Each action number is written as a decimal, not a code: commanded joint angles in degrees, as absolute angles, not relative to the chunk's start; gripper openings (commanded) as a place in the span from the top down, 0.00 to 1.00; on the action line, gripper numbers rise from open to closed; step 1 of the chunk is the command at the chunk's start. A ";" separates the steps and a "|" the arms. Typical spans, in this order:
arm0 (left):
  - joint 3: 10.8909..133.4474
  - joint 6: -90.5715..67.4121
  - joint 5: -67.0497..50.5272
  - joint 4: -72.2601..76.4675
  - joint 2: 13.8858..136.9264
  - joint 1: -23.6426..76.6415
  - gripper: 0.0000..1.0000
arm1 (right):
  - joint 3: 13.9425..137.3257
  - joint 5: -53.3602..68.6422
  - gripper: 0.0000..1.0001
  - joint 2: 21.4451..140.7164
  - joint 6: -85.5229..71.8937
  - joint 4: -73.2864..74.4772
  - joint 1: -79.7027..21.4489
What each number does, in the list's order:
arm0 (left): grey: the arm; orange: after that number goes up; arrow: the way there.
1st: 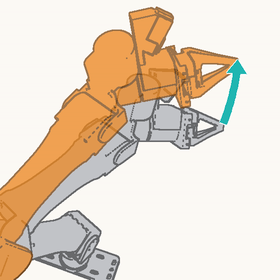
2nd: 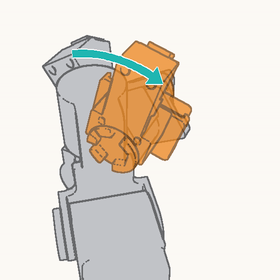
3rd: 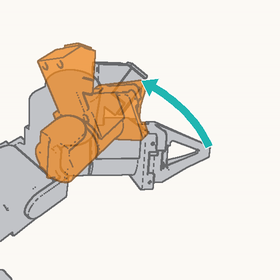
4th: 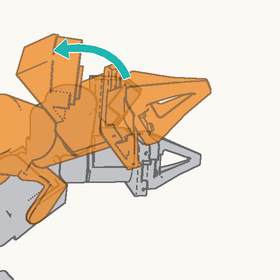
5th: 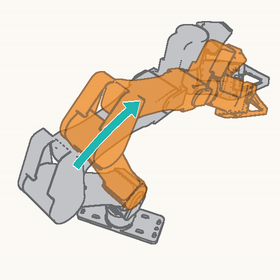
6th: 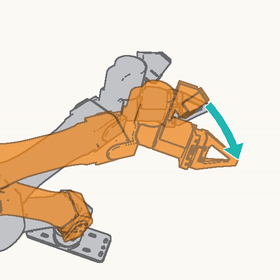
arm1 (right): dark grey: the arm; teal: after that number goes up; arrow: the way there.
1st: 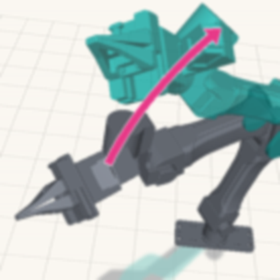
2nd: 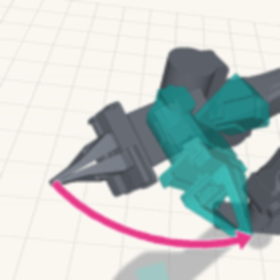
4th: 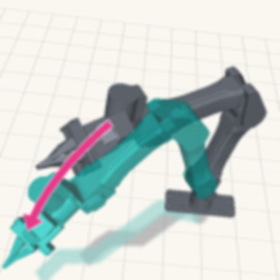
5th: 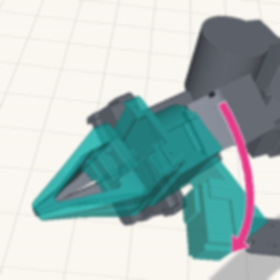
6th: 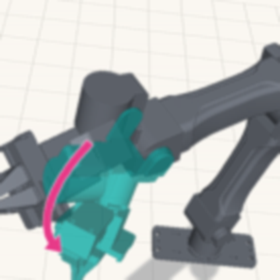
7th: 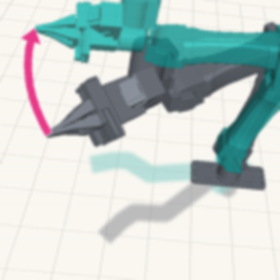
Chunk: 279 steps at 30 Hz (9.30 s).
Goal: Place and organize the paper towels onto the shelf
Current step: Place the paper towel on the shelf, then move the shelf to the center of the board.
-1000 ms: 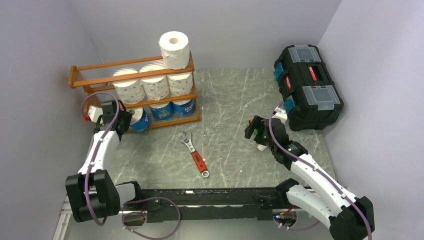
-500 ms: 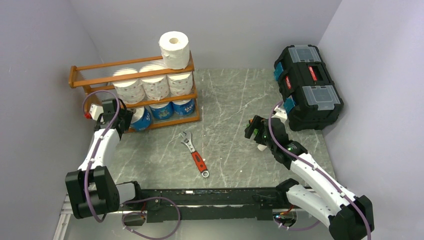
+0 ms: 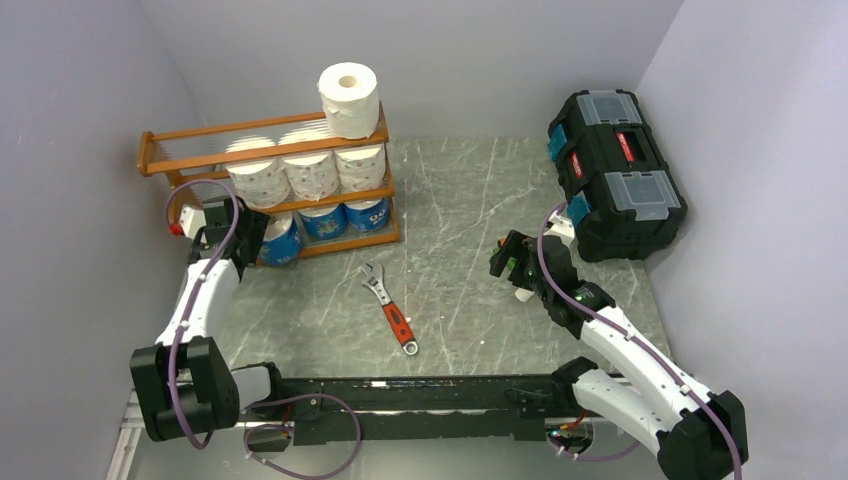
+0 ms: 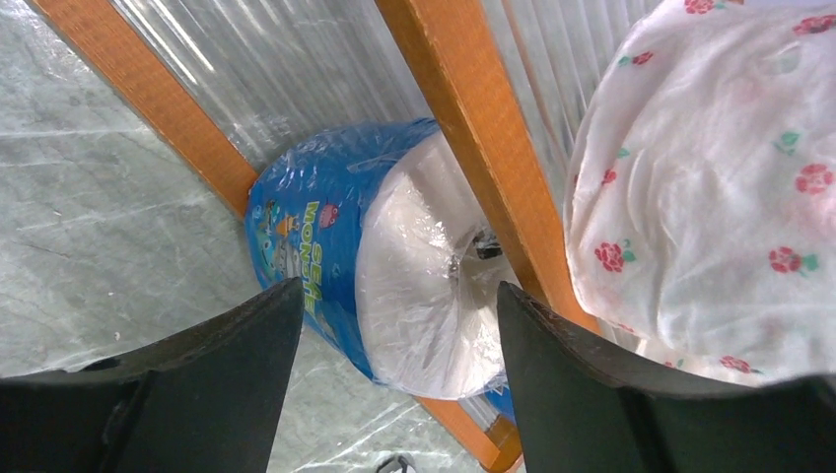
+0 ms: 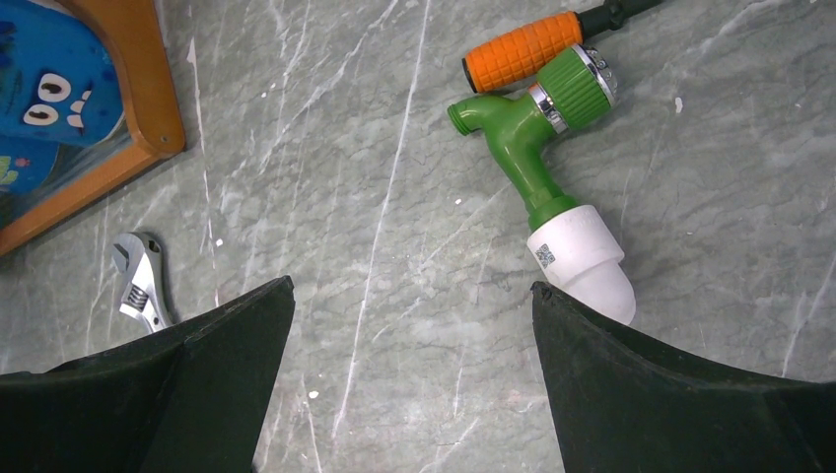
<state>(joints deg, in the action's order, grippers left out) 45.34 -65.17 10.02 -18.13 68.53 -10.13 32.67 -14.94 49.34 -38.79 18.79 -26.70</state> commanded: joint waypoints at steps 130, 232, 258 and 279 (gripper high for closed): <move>34.22 -52.47 -9.90 -37.94 38.68 -9.71 0.47 | 89.66 -11.76 0.10 109.16 -20.96 5.09 -35.82; 39.18 -58.38 -4.65 -35.56 45.31 -10.02 0.48 | 68.49 -43.51 1.00 87.97 -27.24 12.66 -27.56; 58.00 -63.22 2.07 -22.89 66.86 -10.28 0.44 | 58.11 -44.55 1.00 76.61 -24.50 12.26 -24.35; 70.47 -48.56 -3.04 -5.26 90.03 -6.62 0.37 | 53.55 -48.62 1.00 67.24 -26.57 17.05 -22.23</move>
